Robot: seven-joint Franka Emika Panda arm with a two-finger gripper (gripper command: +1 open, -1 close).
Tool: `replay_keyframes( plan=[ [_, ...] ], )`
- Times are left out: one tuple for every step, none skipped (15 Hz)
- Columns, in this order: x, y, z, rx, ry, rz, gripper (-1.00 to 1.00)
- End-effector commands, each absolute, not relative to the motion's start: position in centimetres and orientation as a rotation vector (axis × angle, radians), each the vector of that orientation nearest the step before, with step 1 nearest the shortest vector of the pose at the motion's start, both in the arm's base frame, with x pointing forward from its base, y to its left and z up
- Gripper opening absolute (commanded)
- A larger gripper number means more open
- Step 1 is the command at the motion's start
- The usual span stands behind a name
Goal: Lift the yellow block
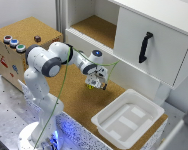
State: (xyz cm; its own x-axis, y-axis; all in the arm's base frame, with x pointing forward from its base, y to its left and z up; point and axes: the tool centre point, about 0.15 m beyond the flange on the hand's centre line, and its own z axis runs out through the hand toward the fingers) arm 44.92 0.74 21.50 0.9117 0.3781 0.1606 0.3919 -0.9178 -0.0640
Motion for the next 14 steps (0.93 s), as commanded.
replay_keyframes(
  plan=[
    [44.13,0.77,24.07,-2.986,-0.627,-0.199,1.00],
    [43.73,0.70,24.44,-2.986,-0.590,-0.218,1.00],
    [43.65,0.73,24.84,-2.992,-0.571,-0.234,1.00],
    [43.65,0.73,24.84,-2.992,-0.571,-0.234,1.00],
    [43.65,0.73,24.84,-2.992,-0.571,-0.234,1.00],
    [43.65,0.73,24.84,-2.992,-0.571,-0.234,1.00],
    [43.65,0.73,24.84,-2.992,-0.571,-0.234,1.00],
    [43.65,0.73,24.84,-2.992,-0.571,-0.234,1.00],
    [43.65,0.73,24.84,-2.992,-0.571,-0.234,1.00],
    [43.65,0.73,24.84,-2.992,-0.571,-0.234,1.00],
    [43.65,0.73,24.84,-2.992,-0.571,-0.234,1.00],
    [43.65,0.73,24.84,-2.992,-0.571,-0.234,1.00],
    [43.65,0.73,24.84,-2.992,-0.571,-0.234,1.00],
    [43.65,0.73,24.84,-2.992,-0.571,-0.234,1.00]
  ],
)
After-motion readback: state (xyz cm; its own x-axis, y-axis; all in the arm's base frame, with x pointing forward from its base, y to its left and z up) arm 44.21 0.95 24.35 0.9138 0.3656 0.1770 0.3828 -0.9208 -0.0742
